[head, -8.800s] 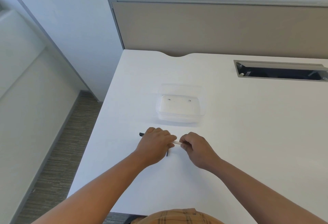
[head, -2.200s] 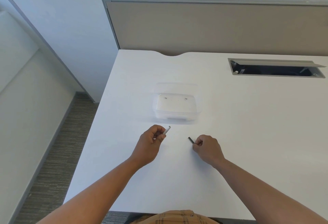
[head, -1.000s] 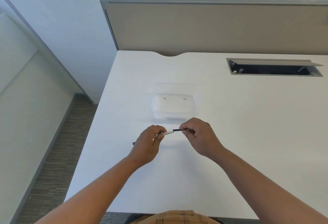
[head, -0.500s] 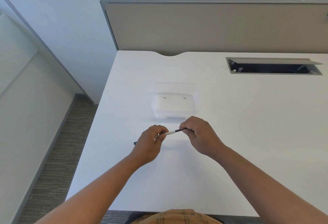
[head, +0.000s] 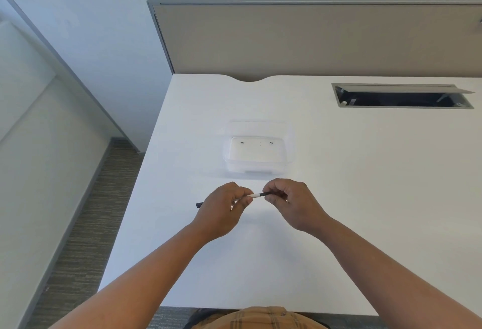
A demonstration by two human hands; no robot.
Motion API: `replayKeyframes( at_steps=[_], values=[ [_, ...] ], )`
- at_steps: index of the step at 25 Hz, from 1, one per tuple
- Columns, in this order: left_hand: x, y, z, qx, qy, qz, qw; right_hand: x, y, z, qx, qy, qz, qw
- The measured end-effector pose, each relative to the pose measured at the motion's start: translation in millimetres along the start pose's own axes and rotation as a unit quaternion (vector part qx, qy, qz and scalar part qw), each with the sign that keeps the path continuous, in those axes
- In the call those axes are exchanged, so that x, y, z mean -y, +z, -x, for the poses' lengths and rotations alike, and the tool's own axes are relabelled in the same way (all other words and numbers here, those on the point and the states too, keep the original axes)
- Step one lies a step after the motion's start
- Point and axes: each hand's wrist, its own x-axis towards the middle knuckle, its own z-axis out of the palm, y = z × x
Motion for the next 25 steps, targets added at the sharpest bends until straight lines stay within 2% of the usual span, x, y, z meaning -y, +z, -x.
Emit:
replayKeyframes(
  at_steps=[5,10,15,17,20,22,25],
  values=[
    [-4,0,-1,0.006,0.020,-0.025,0.999,-4,7,3,0.007,0.039,-0.021,0.999],
    [-4,-1,-3,0.014,0.016,-0.021,1.000,-2,6,6,-0.022,-0.001,-0.023,0.999],
    [-7,-1,-3,0.026,0.015,-0.045,0.999,-7,9,8,0.004,0.045,-0.034,0.998],
    [-8,-2,-4,0.027,0.017,-0.048,0.998,-6,8,9,-0.013,0.022,-0.045,0.999],
    [-13,-4,-5,0.032,0.016,-0.044,0.998,-3,8,12,-0.029,-0.027,-0.005,0.999],
    [-15,-5,-5,0.031,0.018,-0.040,0.999,-3,10,11,-0.027,-0.006,0.001,1.000],
    [-17,-7,-6,0.040,0.019,-0.045,0.998,-1,7,10,-0.005,0.053,-0.051,0.997]
  ],
)
